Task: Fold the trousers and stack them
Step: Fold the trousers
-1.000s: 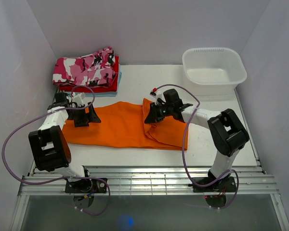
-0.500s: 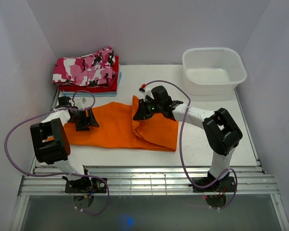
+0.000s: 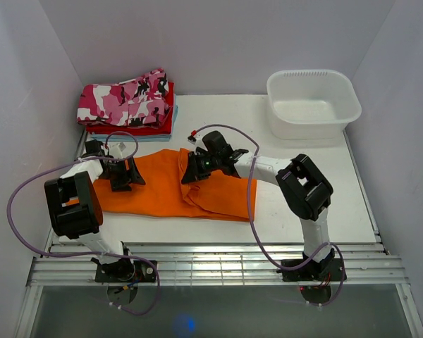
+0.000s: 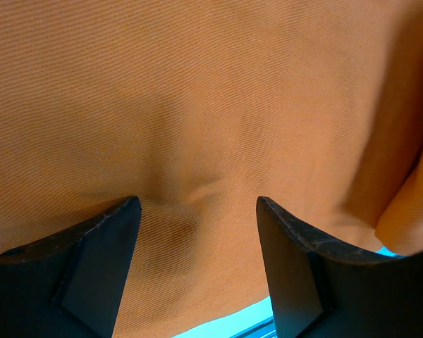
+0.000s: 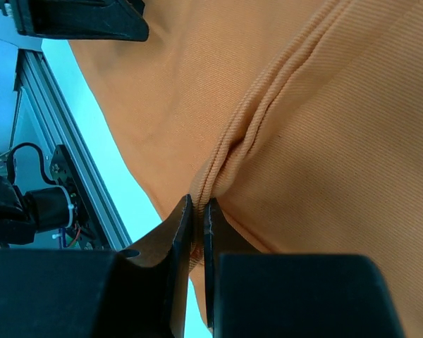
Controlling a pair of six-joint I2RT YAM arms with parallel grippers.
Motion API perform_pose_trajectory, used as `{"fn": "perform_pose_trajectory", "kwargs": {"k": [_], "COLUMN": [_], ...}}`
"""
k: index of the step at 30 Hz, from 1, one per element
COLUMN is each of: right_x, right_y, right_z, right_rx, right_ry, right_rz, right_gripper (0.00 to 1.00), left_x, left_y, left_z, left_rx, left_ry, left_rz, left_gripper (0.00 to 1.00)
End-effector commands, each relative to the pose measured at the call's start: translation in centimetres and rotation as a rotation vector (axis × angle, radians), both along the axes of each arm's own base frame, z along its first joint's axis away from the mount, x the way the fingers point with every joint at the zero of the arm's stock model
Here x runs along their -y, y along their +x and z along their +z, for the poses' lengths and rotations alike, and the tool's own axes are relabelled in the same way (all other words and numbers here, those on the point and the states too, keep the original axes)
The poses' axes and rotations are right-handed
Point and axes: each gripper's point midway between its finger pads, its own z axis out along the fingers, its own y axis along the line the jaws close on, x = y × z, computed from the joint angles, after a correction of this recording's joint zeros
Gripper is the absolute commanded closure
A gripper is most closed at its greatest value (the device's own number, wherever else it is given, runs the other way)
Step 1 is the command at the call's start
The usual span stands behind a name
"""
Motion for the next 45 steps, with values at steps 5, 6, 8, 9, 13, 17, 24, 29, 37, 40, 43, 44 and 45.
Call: {"fn": "perform_pose_trajectory", "kwargs": {"k": [5,6,8,9,13,17,24,29,37,40,43,44,45], "right_x": [-3.9,-4.2,-4.4,-4.6,-5.3,-5.9,-6.9,-7.6,-5.6,-1.5,3.0,4.5,5.8], "right_y": [-0.5,-0.7,-0.9,-1.0,-1.4,-1.8,-1.3,-1.3,-2.1,-1.5,-1.9,-1.4,-2.5], "right_z": [2.8,3.2,3.3,3.5,4.1,3.1,-0.1,-1.1,6.0,7.8,7.0,6.3,4.6], "right_rx": [-0.056,-0.067,-0.081,-0.095,-0.114,-0.137,-0.149,-0.138,0.005,0.073,0.054,0.049,-0.013], "right_ry": [0.109,0.118,0.120,0.124,0.125,0.104,0.074,0.098,0.210,0.203,0.202,0.194,0.180], "right_rz": [-0.004,-0.007,-0.008,-0.015,-0.016,-0.024,-0.043,-0.012,0.152,0.186,0.237,0.238,0.259], "right_gripper": [0.92,0.92,0.92,0.92,0.92,0.92,0.92,0.89,0.11,0.06,0.09,0.09,0.14], "left_x": [-0.2,-0.1,-0.1,-0.1,-0.1,0.0,0.0,0.6,2.9,3.0,4.2,5.4,6.1], "left_y": [-1.0,-1.1,-1.1,-1.1,-1.2,-1.1,-1.0,-0.7,1.8,2.5,2.1,1.7,1.5], "left_z": [-1.8,-1.8,-1.8,-1.8,-1.9,-2.0,-1.8,-1.1,8.4,12.9,15.6,16.2,16.3], "left_rx": [-0.044,-0.045,-0.046,-0.046,-0.051,-0.056,-0.046,-0.016,0.265,0.397,0.474,0.487,0.491], "left_ry": [0.023,0.021,0.021,0.020,0.017,0.011,0.010,-0.021,-0.129,-0.104,-0.144,-0.195,-0.220], "left_rz": [-0.007,-0.007,-0.007,-0.007,-0.003,-0.004,-0.004,-0.022,-0.137,-0.174,-0.235,-0.273,-0.297], "left_gripper": [0.21,0.21,0.21,0.21,0.21,0.20,0.20,0.13,0.04,0.02,0.02,0.02,0.02]}}
